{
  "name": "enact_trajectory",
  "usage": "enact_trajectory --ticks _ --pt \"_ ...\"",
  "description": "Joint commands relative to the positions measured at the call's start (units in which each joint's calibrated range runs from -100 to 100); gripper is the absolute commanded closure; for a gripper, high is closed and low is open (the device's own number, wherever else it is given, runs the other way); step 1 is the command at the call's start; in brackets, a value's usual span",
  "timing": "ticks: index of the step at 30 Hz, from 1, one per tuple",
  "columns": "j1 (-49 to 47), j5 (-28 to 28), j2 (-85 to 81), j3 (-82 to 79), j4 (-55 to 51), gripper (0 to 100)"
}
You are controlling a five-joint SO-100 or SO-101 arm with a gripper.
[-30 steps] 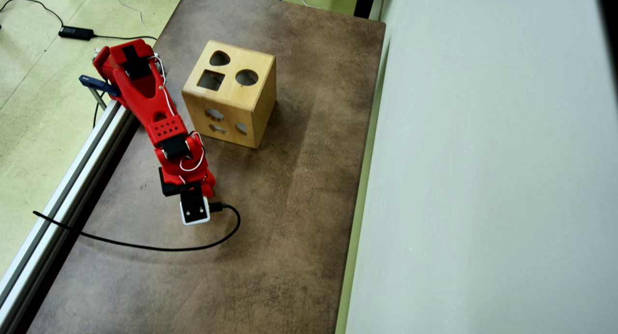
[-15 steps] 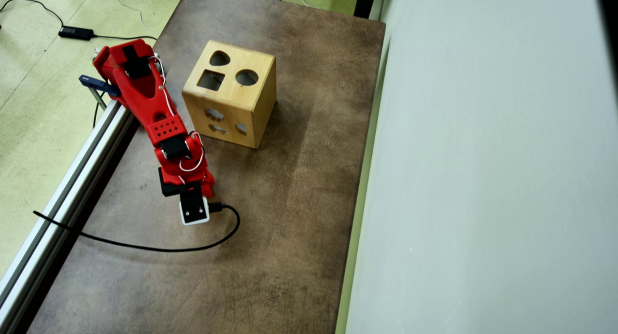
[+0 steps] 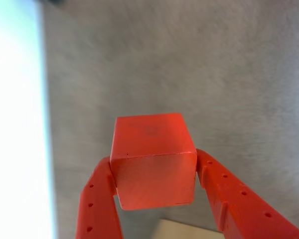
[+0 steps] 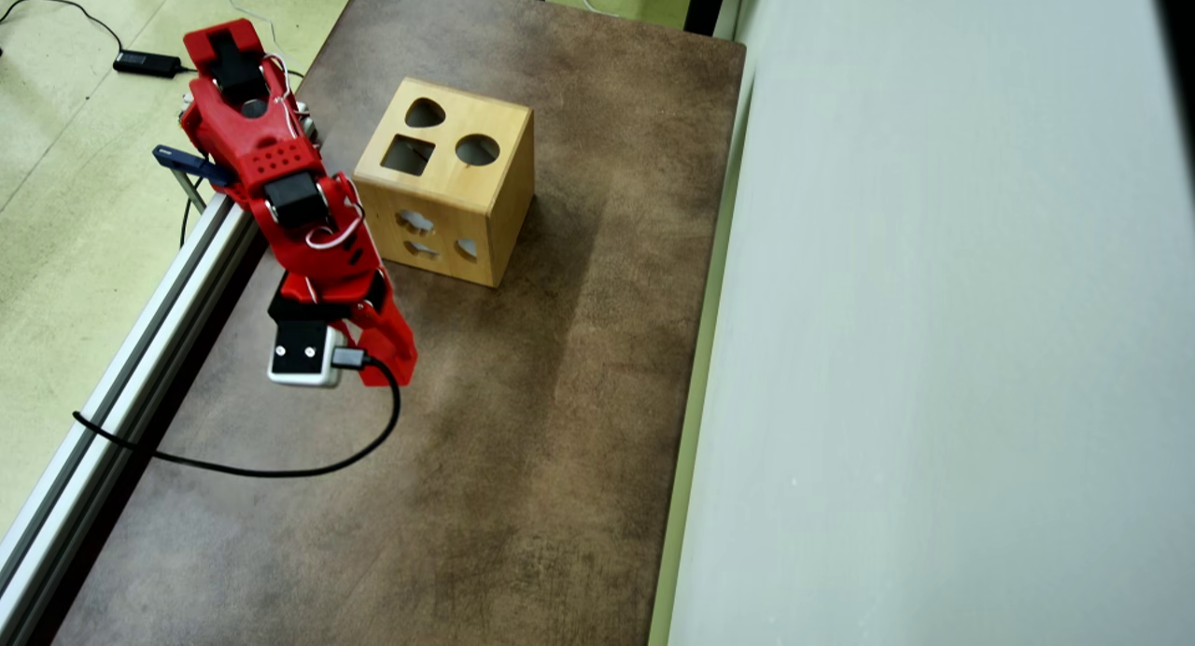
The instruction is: Pick and place the red cube on the square hole
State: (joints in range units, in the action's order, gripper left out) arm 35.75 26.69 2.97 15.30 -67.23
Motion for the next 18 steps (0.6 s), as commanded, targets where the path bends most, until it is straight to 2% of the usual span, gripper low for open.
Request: enact_trajectory --ticks 1,6,14,18 --pt "0.21 -4.25 -12.35 2.23 -0.04 99" --pt "-0.76 -8.4 -20.93 1.69 -2.29 99" --pt "-10.05 -11.82 -28.4 2.23 -21.91 99" --pt "-17.33 -14.51 -30.52 2.23 -28.18 99"
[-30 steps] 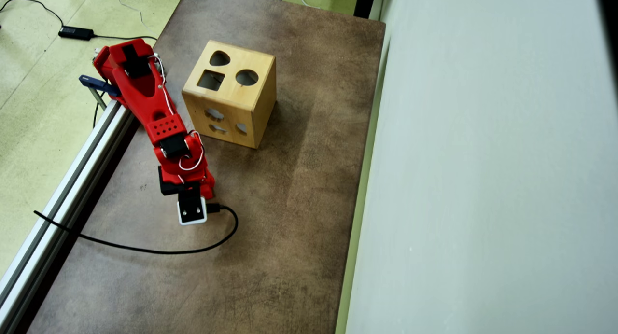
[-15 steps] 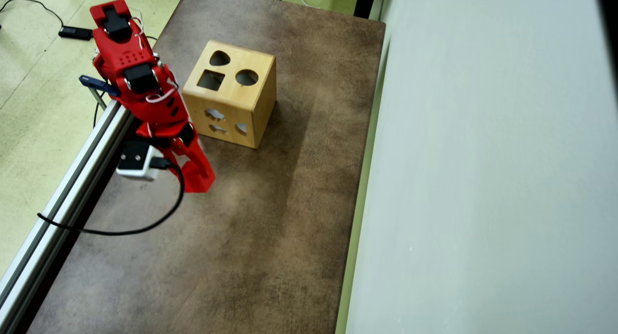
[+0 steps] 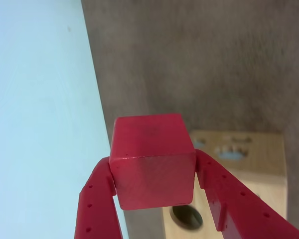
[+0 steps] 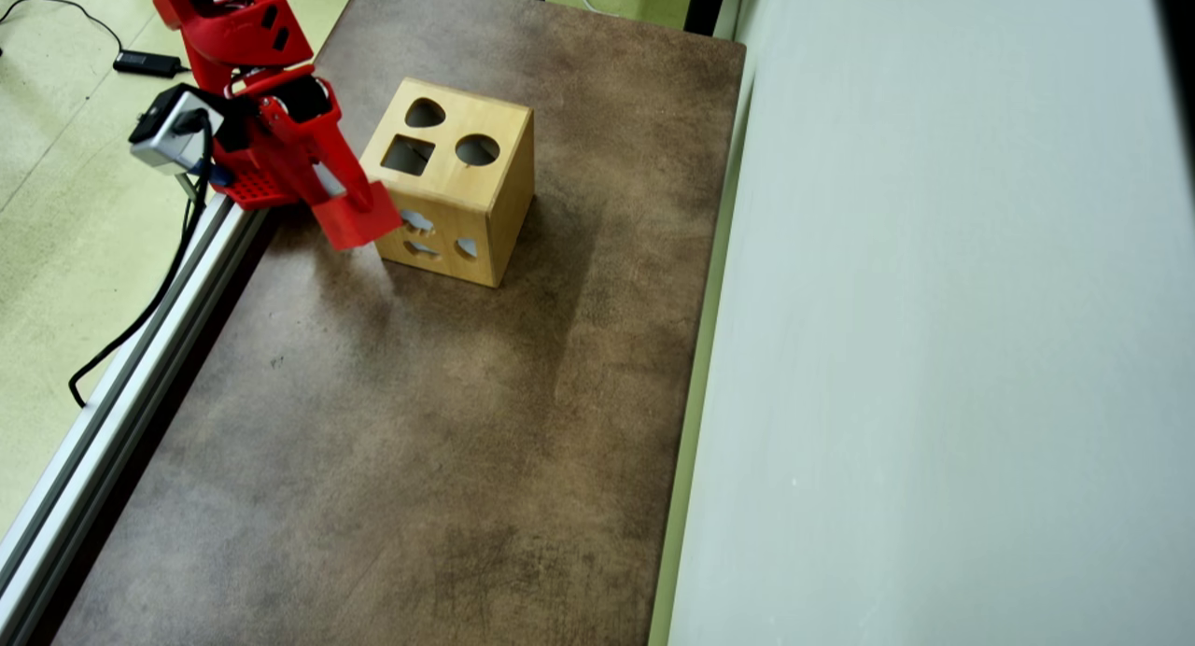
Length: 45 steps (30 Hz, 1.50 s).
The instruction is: Pick and place the red cube on the square hole
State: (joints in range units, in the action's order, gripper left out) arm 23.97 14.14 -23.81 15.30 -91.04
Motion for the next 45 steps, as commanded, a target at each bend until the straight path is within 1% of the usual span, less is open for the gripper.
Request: enact_trajectory --ticks 1,6,13,16,21,31,36,45 --pt "-7.33 -2.54 -3.91 2.23 -5.5 99" --pt "-13.19 -4.93 -4.68 1.24 -6.79 99" --pt "-19.36 -5.57 -3.91 0.8 -6.95 99" --pt "-20.92 -5.57 -4.59 -3.23 -7.03 99" --pt "-21.07 -6.59 -4.76 -12.08 -6.95 99" --pt "-21.07 -7.47 -4.93 -21.57 -6.95 99" --pt "-21.07 -7.42 -9.52 -28.18 -6.87 99" --pt "-21.07 -7.42 -10.03 -29.08 -6.71 99"
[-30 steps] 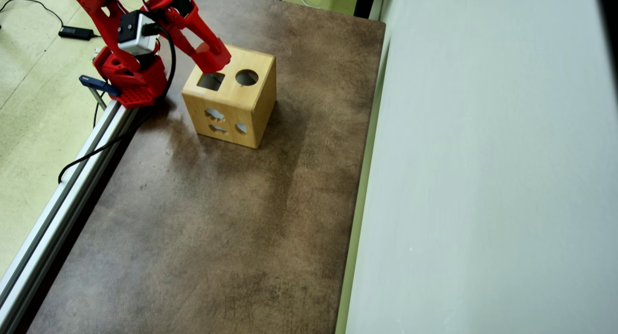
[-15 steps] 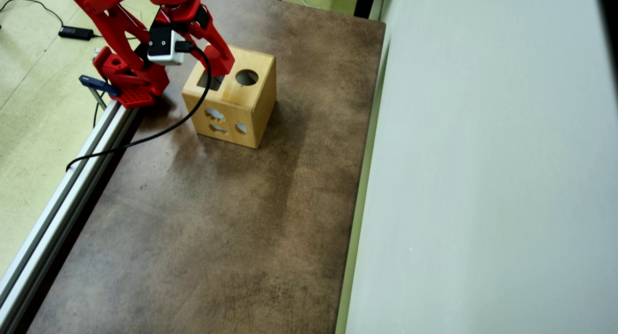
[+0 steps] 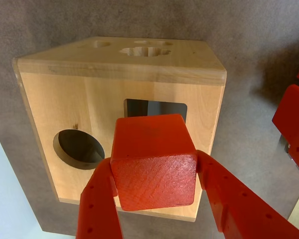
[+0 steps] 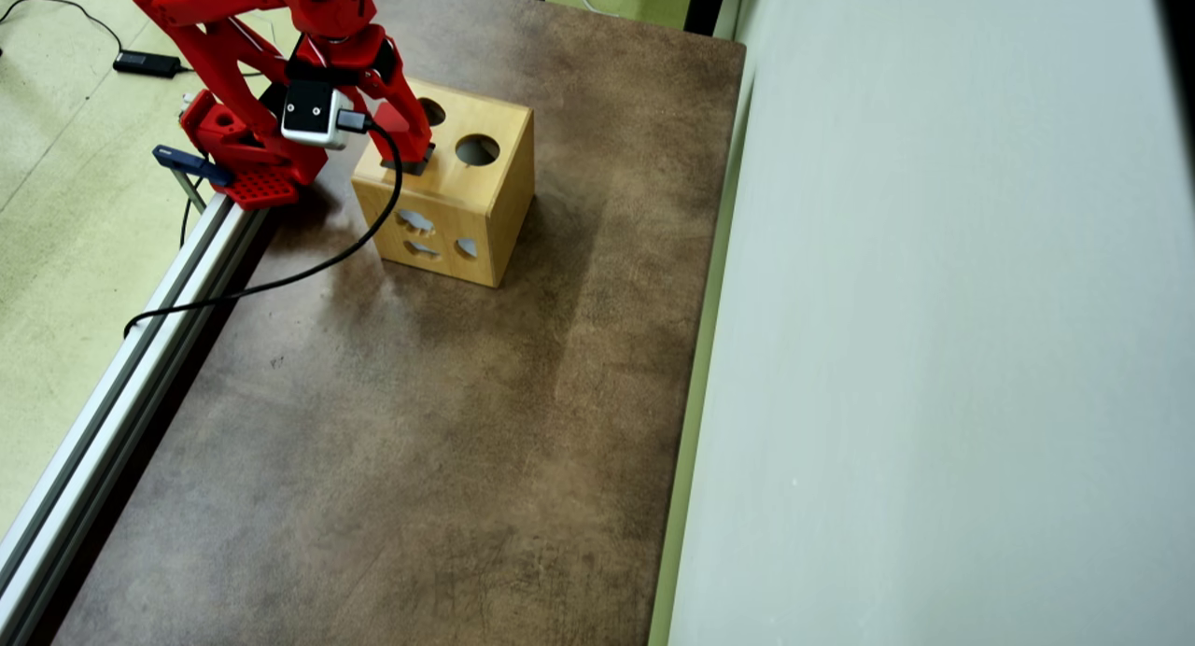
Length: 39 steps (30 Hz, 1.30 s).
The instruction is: Pick and place the red cube on the square hole
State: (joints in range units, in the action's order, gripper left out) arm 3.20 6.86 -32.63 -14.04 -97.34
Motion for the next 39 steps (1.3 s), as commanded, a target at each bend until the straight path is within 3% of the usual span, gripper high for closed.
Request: enact_trajectory --ticks 1,39 --pt "-0.3 -0.15 -1.22 0.27 -0.41 99" --pt "0.59 -0.15 5.49 -0.99 -0.17 99"
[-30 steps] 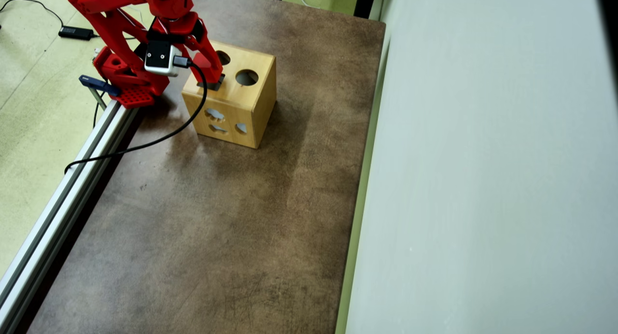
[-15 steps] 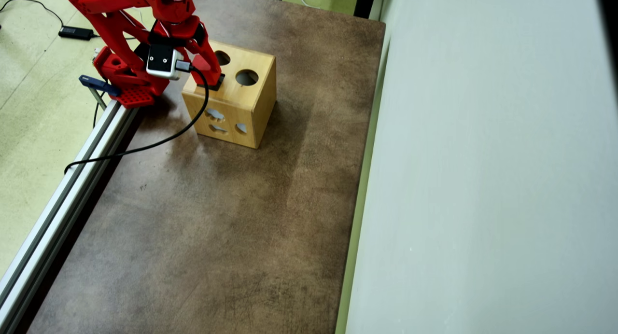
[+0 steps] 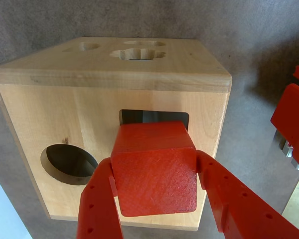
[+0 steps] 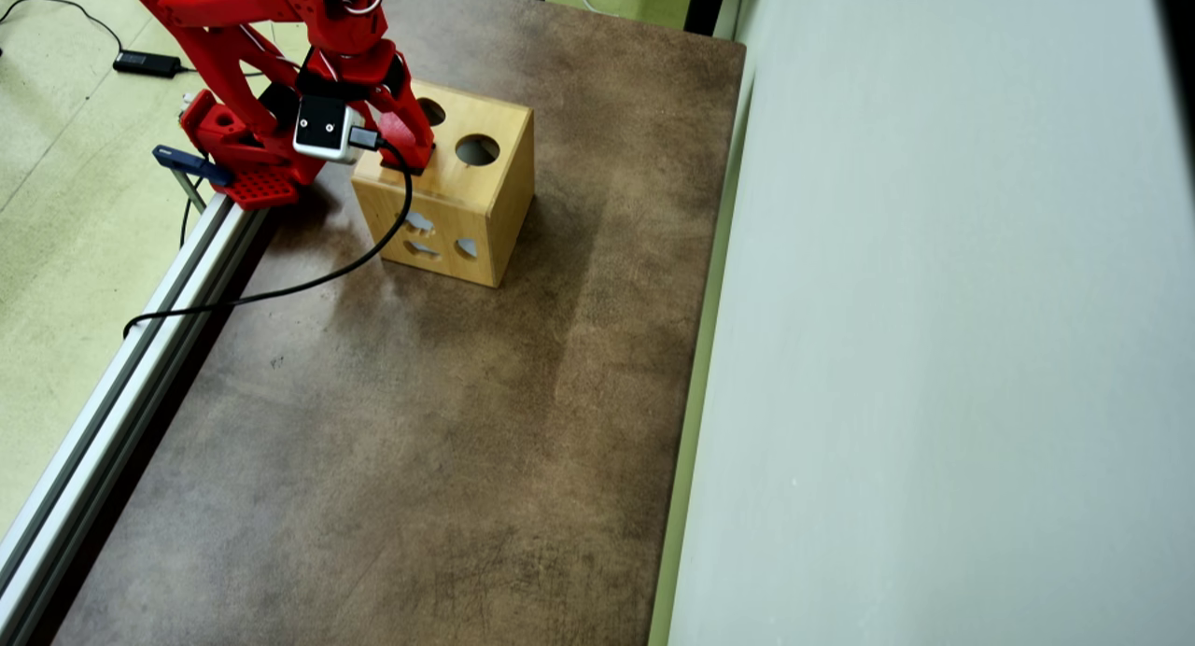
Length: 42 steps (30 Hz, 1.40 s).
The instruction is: Pick and place the red cube on the square hole
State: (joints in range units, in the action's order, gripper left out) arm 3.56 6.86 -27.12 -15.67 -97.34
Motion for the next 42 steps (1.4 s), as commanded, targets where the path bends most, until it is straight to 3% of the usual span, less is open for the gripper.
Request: enact_trajectory --ticks 1,13,21,42 --pt "0.31 -0.15 -0.35 0.64 -0.25 99" --pt "0.45 -0.2 -5.87 -0.08 -0.57 99" --pt "6.55 -0.2 -5.11 -0.26 -0.41 99" --pt "2.83 -0.2 -6.04 1.8 -0.09 99"
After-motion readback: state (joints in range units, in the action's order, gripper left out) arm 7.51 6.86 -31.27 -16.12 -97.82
